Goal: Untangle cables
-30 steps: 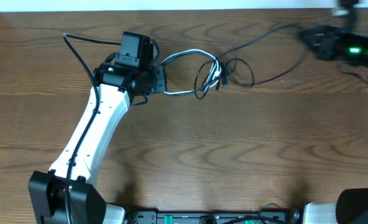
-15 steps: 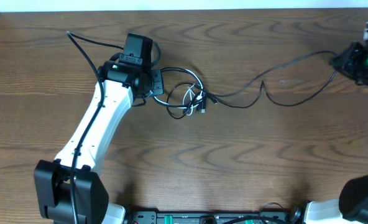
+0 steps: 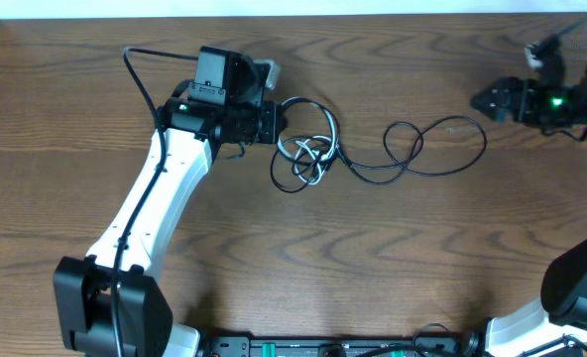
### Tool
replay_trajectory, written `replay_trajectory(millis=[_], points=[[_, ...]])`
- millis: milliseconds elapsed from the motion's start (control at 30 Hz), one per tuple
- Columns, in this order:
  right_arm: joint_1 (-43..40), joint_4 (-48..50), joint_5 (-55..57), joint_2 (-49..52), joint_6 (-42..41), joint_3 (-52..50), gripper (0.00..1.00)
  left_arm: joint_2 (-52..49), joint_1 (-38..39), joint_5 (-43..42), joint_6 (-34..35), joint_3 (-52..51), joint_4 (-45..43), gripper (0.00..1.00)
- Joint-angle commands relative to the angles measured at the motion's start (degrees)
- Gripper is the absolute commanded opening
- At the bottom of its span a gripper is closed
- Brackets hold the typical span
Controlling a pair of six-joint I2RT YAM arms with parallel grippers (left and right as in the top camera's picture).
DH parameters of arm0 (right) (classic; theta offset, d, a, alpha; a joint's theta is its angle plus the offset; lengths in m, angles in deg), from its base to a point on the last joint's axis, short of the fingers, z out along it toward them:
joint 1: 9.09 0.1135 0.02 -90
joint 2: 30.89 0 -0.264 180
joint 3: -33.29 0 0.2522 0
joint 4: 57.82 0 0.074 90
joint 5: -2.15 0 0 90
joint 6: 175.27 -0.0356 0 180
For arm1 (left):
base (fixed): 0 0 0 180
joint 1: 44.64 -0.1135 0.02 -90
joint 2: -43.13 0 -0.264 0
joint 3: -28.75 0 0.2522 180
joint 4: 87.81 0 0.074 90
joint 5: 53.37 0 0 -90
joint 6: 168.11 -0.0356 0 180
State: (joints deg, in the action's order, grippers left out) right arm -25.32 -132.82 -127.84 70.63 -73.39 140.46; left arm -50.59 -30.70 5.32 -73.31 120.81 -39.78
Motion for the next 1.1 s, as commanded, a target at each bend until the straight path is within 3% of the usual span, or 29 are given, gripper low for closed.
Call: replay_trajectory(millis=[0, 200, 400, 633, 1067], points=[[4.0, 1.1, -10.2, -0.5, 8.9, 0.7, 0.93, 4.0, -0.1, -13.2, 1.0, 0.6, -3.6, 0.08], [13.0, 1.3, 0.6, 0.2, 8.7, 0.5, 0.91, 9.0, -1.2, -13.1, 12.9, 0.6, -14.3, 0.08], [19.5, 2.9, 2.8, 3.7, 8.3, 0.5, 0.91, 15.0, -2.0, -13.1, 20.1, 0.6, -23.4, 0.08], [25.4, 9.7, -1.7, 8.3, 9.5, 0.5, 0.91, 18.6, -2.0, -13.0, 25.1, 0.6, -24.7, 0.08], [33.8, 15.3, -7.8, 12.1, 19.6, 0.5, 0.89, 19.3, -4.9, -13.1, 44.1, 0.6, -30.8, 0.08]])
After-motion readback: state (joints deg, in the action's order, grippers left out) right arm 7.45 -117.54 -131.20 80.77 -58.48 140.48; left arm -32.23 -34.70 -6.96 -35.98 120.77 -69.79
